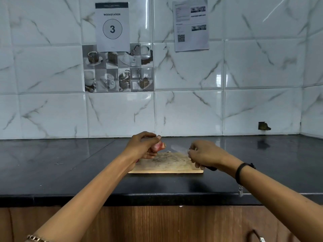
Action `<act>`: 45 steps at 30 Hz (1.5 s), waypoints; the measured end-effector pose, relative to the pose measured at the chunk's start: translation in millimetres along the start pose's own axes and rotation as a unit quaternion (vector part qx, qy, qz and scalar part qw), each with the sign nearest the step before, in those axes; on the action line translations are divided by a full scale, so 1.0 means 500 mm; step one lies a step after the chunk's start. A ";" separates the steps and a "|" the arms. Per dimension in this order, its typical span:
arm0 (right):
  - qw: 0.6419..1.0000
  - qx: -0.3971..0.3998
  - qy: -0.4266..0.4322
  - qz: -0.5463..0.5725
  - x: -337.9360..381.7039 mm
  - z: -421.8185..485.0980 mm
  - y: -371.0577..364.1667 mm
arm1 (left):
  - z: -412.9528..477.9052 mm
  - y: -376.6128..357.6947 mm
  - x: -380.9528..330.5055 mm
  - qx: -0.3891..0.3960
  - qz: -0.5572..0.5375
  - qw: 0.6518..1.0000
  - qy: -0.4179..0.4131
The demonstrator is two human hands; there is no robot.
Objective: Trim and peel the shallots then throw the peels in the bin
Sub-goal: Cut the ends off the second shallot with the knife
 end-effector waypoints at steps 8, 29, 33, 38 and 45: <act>0.999 0.029 0.019 -0.041 -0.004 -0.019 -0.020 | 0.012 -0.024 0.025 -0.018 0.043 0.999 0.006; 0.977 -0.153 -0.010 0.148 -0.183 -0.027 0.019 | 0.092 -0.183 0.064 0.106 0.182 0.975 -0.076; 0.967 -0.139 0.011 0.211 -0.179 -0.027 0.013 | 0.106 -0.193 0.073 0.129 0.183 0.970 -0.092; 0.960 -0.123 -0.015 0.252 -0.185 -0.024 0.010 | 0.114 -0.202 0.062 0.109 0.201 0.967 -0.112; 0.929 -0.101 -0.015 0.355 -0.188 -0.018 -0.003 | 0.122 -0.217 0.054 0.095 0.279 0.945 -0.145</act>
Point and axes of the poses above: each hand's wrist, its own z-axis towards the middle knuckle, its own y-axis out of the back of the hand, x = y × z, the point moved 6 cm from there along z, towards the middle knuckle, and after that the axes turned 3 degrees about y, right-handed, at the moved point
